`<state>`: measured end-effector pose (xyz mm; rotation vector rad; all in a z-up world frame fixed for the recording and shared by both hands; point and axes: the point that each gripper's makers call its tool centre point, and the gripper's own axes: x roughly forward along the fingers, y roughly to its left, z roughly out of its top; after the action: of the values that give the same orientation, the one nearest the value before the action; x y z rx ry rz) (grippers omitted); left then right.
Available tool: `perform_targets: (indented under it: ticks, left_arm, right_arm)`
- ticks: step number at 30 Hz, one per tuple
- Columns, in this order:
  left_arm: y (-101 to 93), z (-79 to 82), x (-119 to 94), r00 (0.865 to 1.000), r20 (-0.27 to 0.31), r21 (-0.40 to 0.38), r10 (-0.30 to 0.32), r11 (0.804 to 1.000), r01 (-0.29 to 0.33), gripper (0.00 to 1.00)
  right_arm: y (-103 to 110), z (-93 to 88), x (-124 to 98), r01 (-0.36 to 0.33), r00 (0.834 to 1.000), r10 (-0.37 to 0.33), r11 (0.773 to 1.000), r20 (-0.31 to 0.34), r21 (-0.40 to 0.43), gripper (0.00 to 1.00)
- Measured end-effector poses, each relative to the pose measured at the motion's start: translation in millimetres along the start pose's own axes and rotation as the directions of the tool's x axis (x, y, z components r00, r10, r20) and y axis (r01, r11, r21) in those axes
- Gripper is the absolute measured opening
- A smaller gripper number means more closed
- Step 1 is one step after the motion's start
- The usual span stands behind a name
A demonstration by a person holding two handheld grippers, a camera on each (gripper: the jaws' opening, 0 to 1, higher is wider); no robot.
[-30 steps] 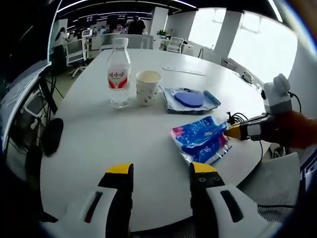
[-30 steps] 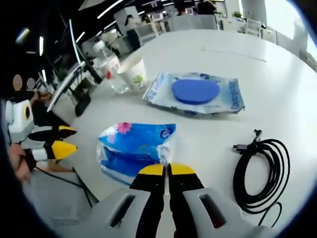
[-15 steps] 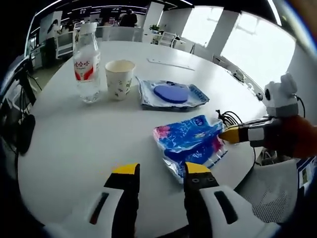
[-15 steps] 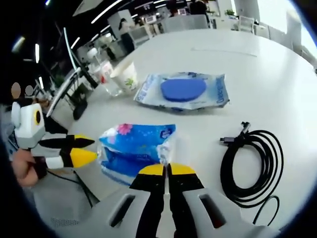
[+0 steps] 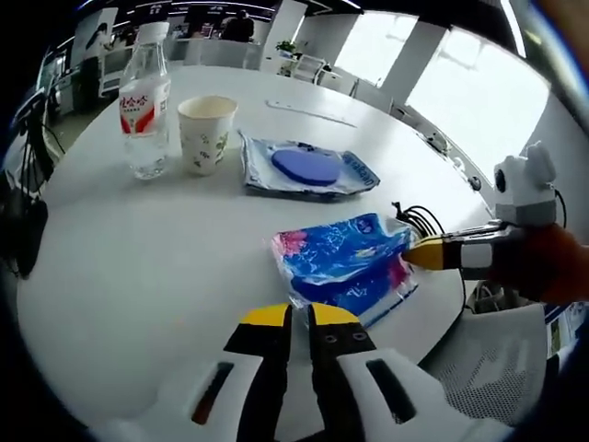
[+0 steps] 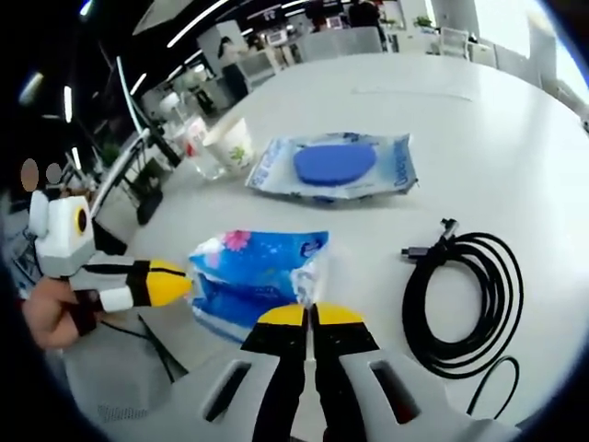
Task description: Arrange the tabletop items into an orderly group along one side of the table until the central work area is clear of visible clutter.
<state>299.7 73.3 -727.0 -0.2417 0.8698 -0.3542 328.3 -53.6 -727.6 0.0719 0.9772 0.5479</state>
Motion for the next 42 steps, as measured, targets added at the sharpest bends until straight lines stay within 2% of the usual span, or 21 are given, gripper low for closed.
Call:
perform_targets:
  ticks: [4,11,18,32,42]
  left_arm:
    - [-9.1,3.7,-0.6,1.0,-0.001,0.015,-0.016,1.0,0.016,0.03]
    - [-27.5,21.4,-0.5,0.999,0.012,0.066,-0.041,0.997,0.041,0.03]
    - [-47.9,44.0,8.6,0.997,0.021,0.113,-0.074,0.991,0.071,0.03]
    - [-107.7,89.7,49.0,0.987,0.019,0.21,-0.16,0.966,0.153,0.03]
    - [-135.9,111.8,80.1,0.982,0.008,0.241,-0.189,0.953,0.182,0.03]
  right_arm:
    - [-5.6,-1.3,-5.2,0.002,1.0,-0.002,1.0,0.01,0.018,0.0]
    - [-19.1,2.1,-15.7,0.017,0.999,-0.019,0.999,0.038,0.045,0.0]
    - [-39.5,18.2,-30.9,0.041,0.995,-0.047,0.997,0.085,0.065,0.0]
    - [-105.3,46.4,-60.7,0.106,0.981,-0.125,0.986,0.151,0.128,0.0]
    - [-146.5,60.9,-66.5,0.13,0.972,-0.159,0.977,0.172,0.17,0.0]
